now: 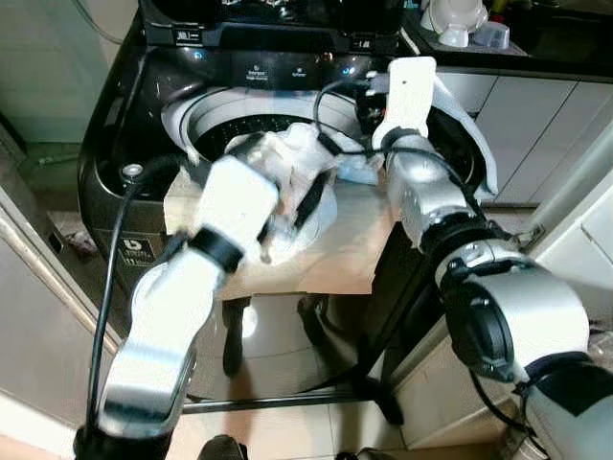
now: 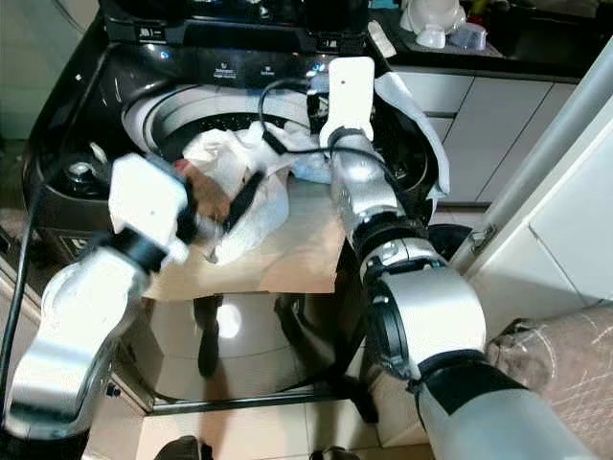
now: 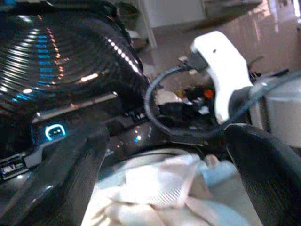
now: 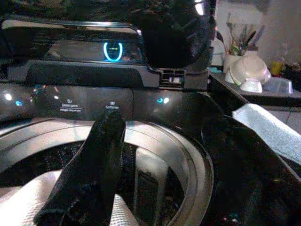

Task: Clothes washing

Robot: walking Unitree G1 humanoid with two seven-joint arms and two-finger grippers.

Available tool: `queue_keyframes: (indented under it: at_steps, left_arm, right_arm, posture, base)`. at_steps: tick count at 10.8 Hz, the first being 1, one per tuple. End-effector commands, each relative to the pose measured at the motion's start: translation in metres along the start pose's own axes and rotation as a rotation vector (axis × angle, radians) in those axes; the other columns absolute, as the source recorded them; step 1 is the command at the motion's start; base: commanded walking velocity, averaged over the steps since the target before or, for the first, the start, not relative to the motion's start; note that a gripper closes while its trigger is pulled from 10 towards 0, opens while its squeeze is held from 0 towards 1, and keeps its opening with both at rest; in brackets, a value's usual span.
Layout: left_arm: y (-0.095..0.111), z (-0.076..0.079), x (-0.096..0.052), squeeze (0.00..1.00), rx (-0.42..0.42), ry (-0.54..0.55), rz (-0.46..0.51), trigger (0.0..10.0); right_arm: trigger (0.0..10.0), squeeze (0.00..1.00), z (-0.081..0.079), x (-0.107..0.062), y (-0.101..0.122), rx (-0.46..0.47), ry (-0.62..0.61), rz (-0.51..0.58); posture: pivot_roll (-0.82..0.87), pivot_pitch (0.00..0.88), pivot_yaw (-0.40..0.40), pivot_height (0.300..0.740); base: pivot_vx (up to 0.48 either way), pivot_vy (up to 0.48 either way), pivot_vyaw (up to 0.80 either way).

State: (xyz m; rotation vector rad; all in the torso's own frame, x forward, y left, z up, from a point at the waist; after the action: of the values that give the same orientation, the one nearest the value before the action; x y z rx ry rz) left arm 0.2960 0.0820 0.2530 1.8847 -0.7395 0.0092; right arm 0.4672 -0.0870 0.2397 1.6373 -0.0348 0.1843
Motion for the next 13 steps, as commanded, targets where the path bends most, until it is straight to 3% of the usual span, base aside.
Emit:
queue_keyframes:
  at_steps: [1,3,7,11,13]
  left_arm:
    - [0.007,-0.006,0.001,0.00,-0.003,0.036,0.023,10.0]
    - [0.015,-0.017,0.004,0.00,-0.007,0.129,0.060,10.0]
    - [0.010,-0.015,0.013,0.00,0.006,0.134,0.054,10.0]
    - [-0.001,-0.013,0.012,0.00,0.021,0.148,0.015,10.0]
    - [-0.007,-0.009,0.013,0.00,-0.016,0.125,-0.008,10.0]
  right_arm:
    - [10.0,0.00,0.000,0.003,0.012,0.028,-0.004,0.031]
    - [10.0,0.00,0.003,-0.003,0.051,-0.038,-0.001,0.262]
    - [10.0,0.00,-0.002,-0.005,0.047,-0.063,0.049,0.261]
    - [10.0,0.00,-0.004,-0.009,0.044,-0.053,0.061,0.274]
    - [10.0,0.00,-0.006,-0.010,0.042,-0.055,0.065,0.270]
  posture:
    - [0.15,0.030,-0.083,0.740]
    - [0.15,0.010,-0.086,0.740]
    - [0.12,0.000,-0.065,0.740]
    - [0.12,0.000,-0.073,0.740]
    - [0.12,0.000,-0.070,0.740]
  base:
    - [0.000,0.000,0.00]
    - [0.000,0.000,0.00]
    - [0.000,0.000,0.52]
    - [0.000,0.000,0.00]
    - [0.000,0.399,0.00]
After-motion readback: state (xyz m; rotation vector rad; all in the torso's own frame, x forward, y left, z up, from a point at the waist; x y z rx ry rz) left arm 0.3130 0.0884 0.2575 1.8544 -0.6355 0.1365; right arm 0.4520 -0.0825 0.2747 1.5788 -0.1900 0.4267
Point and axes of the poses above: a point about 5 cm out from each wrist's last joint towards the gripper, its own x axis pointing out of the wrist towards the gripper, its own y axis along the axis of the wrist's last joint, z = x × y, the point moved 5 cm from there along x, pointing out of the wrist towards the gripper, and after that the axes turned 4 degrees about x, right-handed, at the moved point
